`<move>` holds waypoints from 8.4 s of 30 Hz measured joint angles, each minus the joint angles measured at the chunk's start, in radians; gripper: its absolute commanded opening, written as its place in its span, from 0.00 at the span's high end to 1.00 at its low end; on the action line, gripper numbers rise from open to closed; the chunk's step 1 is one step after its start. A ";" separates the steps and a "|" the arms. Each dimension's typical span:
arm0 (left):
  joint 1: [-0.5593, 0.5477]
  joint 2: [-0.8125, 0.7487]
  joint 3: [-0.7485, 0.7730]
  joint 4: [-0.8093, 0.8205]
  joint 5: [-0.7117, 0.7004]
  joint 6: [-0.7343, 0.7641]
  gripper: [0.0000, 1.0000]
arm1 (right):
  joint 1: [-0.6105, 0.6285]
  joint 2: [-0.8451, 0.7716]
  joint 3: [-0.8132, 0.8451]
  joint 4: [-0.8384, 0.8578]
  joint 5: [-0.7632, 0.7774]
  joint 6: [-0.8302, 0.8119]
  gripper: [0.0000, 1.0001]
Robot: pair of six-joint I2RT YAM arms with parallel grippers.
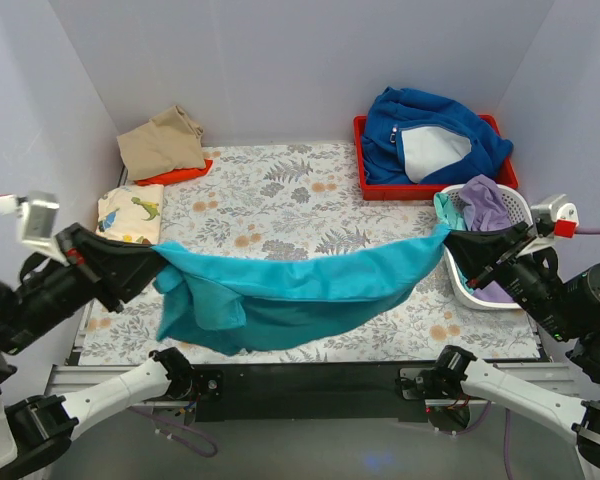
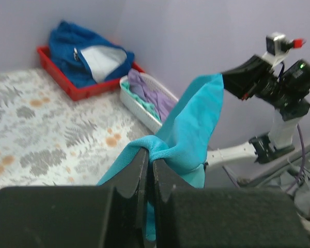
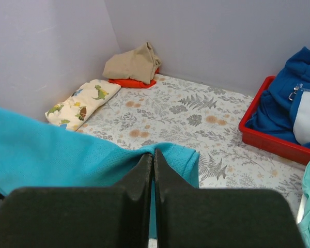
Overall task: Fold and stack the t-shirts
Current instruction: Flatten the tshirt out, then fold the tshirt
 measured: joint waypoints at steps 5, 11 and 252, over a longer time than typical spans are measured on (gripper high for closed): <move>0.000 0.071 -0.013 -0.075 0.083 -0.080 1.00 | -0.001 0.042 0.020 0.005 -0.071 -0.047 0.99; -0.022 0.052 -0.070 -0.147 0.000 -0.153 1.00 | -0.001 0.128 -0.048 0.056 -0.015 -0.074 0.97; 0.563 1.181 -0.502 0.596 0.042 0.237 0.51 | -0.701 1.080 -0.463 0.675 -0.272 0.210 0.99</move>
